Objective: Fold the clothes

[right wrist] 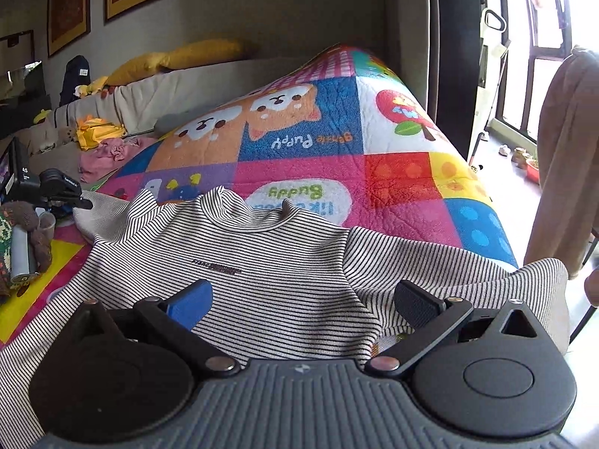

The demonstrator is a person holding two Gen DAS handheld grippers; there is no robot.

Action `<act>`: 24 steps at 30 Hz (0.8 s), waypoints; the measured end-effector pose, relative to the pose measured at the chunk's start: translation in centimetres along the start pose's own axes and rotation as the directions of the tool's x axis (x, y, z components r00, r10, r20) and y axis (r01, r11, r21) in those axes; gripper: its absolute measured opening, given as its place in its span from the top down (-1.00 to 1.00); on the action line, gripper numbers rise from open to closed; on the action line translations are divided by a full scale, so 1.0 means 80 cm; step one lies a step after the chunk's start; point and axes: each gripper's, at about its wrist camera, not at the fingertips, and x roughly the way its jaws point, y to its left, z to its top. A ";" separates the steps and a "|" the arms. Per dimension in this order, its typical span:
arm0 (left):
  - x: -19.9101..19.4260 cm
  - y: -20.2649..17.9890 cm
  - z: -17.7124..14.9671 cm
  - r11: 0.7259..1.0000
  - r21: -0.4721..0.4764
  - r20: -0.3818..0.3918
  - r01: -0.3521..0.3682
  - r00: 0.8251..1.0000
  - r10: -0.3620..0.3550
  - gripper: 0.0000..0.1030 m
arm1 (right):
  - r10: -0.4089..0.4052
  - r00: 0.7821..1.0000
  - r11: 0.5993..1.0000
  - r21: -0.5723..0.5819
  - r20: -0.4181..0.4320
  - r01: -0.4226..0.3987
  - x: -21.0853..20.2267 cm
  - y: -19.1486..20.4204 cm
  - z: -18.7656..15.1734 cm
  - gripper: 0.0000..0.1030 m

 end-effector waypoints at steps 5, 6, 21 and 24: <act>-0.022 -0.010 0.004 0.995 0.093 0.065 0.033 0.997 -0.040 0.77 | -0.023 0.999 0.999 0.029 0.025 0.022 -0.005 -0.007 -0.005 -1.00; -0.030 -0.018 0.005 0.991 0.123 0.090 0.044 0.994 -0.055 0.78 | -0.023 0.999 0.999 0.035 0.029 0.022 -0.006 -0.008 -0.005 -1.00; -0.174 -0.161 -0.086 0.659 0.559 -0.051 0.503 0.814 -0.578 0.52 | -0.092 0.993 0.991 0.104 0.068 0.085 -0.033 -0.037 -0.016 -1.00; -0.169 -0.167 -0.118 0.568 0.574 -0.200 0.590 0.773 -0.601 -0.05 | -0.115 0.992 0.985 0.136 0.053 0.107 -0.036 -0.050 -0.023 -1.00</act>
